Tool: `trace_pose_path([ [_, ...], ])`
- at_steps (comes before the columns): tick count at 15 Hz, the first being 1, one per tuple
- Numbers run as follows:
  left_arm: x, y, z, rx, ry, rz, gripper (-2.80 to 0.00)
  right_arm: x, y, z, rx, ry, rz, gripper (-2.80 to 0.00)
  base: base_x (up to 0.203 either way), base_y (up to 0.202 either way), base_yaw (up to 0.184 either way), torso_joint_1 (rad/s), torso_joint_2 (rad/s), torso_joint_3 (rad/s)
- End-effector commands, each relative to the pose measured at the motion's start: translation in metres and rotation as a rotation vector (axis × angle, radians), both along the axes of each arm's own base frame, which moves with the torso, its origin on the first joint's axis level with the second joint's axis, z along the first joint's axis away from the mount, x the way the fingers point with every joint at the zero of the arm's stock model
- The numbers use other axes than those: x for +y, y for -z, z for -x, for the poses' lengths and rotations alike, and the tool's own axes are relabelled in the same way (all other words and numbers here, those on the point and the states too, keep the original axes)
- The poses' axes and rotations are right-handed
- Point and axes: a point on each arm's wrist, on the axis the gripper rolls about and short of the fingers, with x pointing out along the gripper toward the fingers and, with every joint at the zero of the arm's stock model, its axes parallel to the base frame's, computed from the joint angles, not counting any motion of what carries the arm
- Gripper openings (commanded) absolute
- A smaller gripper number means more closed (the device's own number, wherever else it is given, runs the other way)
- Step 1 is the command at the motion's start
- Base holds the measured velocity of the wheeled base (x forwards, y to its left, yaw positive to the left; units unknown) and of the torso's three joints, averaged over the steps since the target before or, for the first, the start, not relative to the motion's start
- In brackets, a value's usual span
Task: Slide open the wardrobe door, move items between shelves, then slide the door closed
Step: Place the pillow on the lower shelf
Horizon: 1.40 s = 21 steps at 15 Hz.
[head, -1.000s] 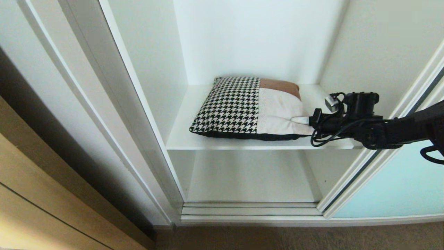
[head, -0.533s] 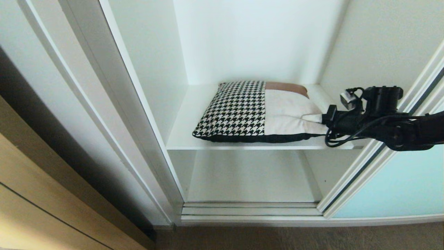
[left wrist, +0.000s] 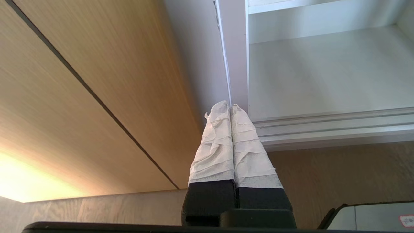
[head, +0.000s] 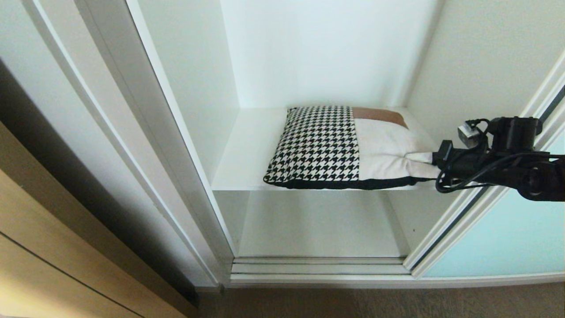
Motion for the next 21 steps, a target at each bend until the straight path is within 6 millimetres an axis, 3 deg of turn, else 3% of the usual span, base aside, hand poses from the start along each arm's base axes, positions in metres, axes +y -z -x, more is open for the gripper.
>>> trace_pose_path([
  [1,0.000,0.000,0.000,0.003,0.002,-0.005,-2.80,-0.004,0.009,0.005,0.029,0.007,-0.002,-2.80,0.000,0.000,0.000,0.000,0.00,0.000],
  [3,0.000,0.000,0.000,0.000,-0.004,-0.005,-2.80,-0.004,0.023,0.010,0.043,-0.005,0.036,-2.80,0.000,0.000,0.000,0.000,0.00,0.000],
  [7,0.000,-0.002,0.000,-0.012,-0.005,0.016,-2.80,-0.003,0.022,0.014,0.045,-0.011,0.043,-2.80,0.000,0.000,0.000,0.000,0.00,0.000],
  [8,0.000,-0.012,0.003,-0.046,-0.005,0.018,-2.80,-0.002,0.023,0.014,0.051,-0.013,0.043,-2.80,0.000,0.000,0.000,0.000,0.00,0.000],
  [10,-0.001,-0.051,0.017,-0.134,0.015,0.014,-2.80,-0.001,0.021,0.013,0.042,-0.017,0.044,-2.80,0.000,0.000,0.000,0.000,0.00,0.000],
  [13,-0.004,-0.095,0.037,-0.079,0.169,0.002,-2.80,0.005,0.020,0.019,0.052,-0.028,0.041,-2.80,0.000,0.000,0.000,0.000,0.00,0.000],
  [14,-0.005,-0.109,0.036,-0.034,0.208,0.005,-2.80,0.005,0.022,0.020,0.059,-0.027,0.040,-2.80,0.000,0.000,0.000,0.000,0.00,0.000],
  [18,-0.006,-0.175,-0.004,0.108,0.295,0.059,-2.80,0.005,0.011,0.024,0.040,-0.016,0.046,-2.80,0.000,0.000,0.000,0.000,0.00,0.000],
  [21,-0.009,-0.216,-0.039,0.196,0.455,0.122,-2.80,0.007,0.019,0.022,0.067,-0.022,0.044,-2.80,0.000,0.000,0.000,0.000,0.00,0.000],
])
